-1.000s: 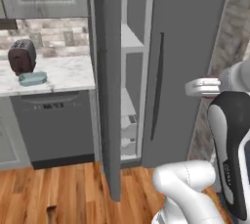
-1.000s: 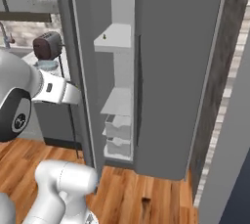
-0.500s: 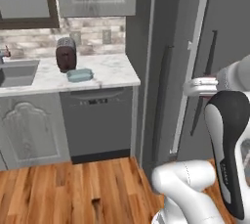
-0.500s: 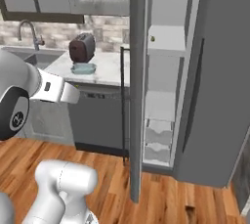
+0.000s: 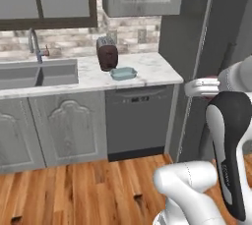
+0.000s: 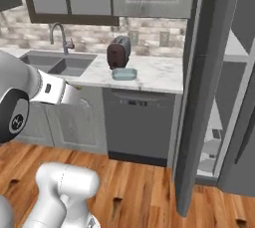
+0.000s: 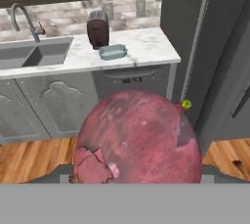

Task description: Take the onion and lemon wedge out of the freezer and place them in the tupperware container on the counter. Then put the tupperware containing the vegetables back in the freezer.

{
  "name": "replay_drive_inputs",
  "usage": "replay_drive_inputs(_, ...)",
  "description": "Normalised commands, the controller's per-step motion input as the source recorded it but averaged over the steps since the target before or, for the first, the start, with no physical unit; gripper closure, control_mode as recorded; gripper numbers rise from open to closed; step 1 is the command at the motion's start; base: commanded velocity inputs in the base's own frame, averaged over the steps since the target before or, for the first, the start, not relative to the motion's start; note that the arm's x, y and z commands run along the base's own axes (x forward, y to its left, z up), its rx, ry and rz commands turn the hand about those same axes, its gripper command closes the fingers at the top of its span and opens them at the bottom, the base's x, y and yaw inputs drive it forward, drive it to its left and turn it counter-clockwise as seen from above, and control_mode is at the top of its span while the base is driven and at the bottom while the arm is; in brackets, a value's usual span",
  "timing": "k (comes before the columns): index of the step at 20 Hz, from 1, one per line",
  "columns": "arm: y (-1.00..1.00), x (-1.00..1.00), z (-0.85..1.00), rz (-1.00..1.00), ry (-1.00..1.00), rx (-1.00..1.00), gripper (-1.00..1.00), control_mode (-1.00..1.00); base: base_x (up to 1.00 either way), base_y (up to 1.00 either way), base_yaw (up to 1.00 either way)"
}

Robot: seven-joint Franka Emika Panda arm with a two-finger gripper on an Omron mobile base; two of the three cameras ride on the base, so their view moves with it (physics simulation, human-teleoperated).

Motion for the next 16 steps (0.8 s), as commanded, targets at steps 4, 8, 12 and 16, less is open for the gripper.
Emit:
replay_drive_inputs(4,0.0,0.0,0.0,0.0,0.0,0.0,1.0,1.0,0.58,0.99,-0.01)
replay_drive_inputs(8,0.0,0.0,0.0,0.0,0.0,0.0,1.0,1.0,0.97,0.54,-0.07)
replay_drive_inputs(12,0.0,0.0,0.0,0.0,0.0,0.0,1.0,1.0,1.0,0.08,-0.07)
replay_drive_inputs(16,0.0,0.0,0.0,0.0,0.0,0.0,1.0,1.0,1.0,-0.02,-0.08)
